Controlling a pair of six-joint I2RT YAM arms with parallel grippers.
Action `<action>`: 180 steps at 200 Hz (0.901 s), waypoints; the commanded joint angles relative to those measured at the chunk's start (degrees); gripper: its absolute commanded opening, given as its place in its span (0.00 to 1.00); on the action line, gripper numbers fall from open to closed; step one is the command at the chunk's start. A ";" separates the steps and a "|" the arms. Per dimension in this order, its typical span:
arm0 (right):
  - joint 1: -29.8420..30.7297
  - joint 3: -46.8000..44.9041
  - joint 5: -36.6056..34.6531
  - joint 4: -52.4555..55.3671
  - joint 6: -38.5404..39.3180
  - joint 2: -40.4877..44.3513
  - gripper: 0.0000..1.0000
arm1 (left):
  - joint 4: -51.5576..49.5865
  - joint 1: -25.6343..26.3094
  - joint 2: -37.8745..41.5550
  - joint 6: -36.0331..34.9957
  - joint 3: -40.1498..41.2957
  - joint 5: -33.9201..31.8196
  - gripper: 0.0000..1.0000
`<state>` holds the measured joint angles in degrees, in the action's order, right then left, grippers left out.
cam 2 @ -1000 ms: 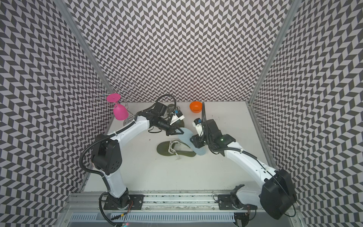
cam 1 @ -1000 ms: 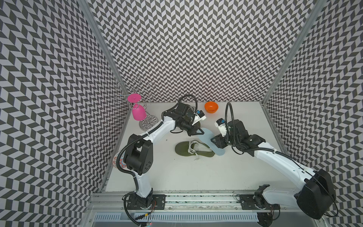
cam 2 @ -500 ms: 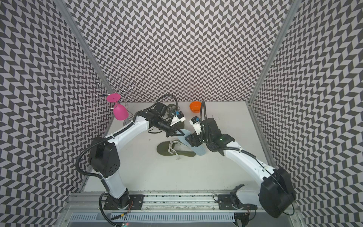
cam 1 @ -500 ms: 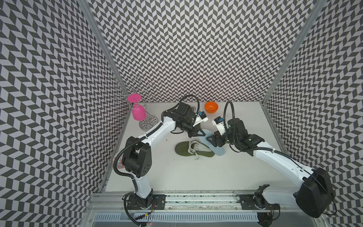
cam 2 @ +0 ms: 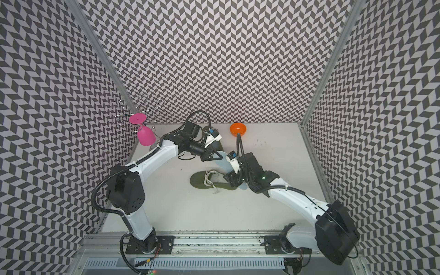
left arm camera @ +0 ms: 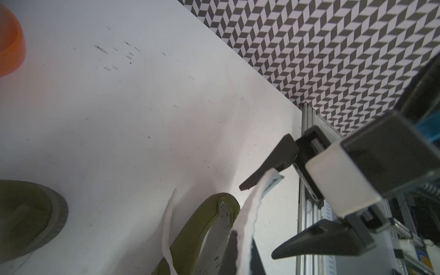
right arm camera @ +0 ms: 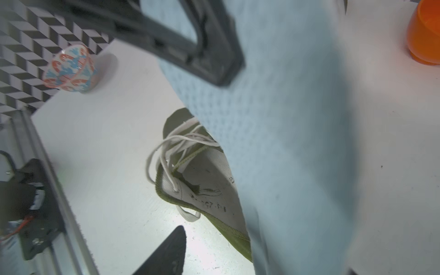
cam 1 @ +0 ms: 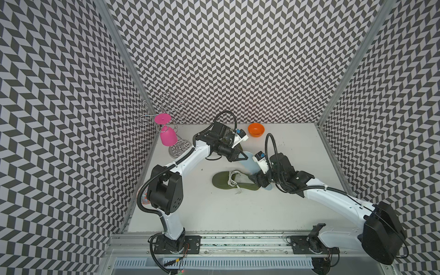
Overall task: Insert the insole into the shoe
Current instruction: Pick up the insole from the center of the board.
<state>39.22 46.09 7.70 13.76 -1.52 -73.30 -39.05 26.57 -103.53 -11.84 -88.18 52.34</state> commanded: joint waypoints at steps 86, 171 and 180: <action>10.86 -1.72 -33.27 -13.61 7.58 -2.92 0.80 | -1.52 0.06 2.64 11.60 1.61 -0.39 0.00; 12.52 -2.18 -41.42 -15.89 12.03 -4.60 0.81 | -2.87 -0.05 4.50 11.84 3.20 -1.95 0.00; 12.79 -2.27 -41.27 -16.33 12.54 -4.49 0.82 | -2.89 0.08 4.70 11.79 3.11 -1.96 0.00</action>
<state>51.29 44.16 -31.05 1.45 8.80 -77.82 -40.71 26.48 -100.20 -0.23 -85.56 50.74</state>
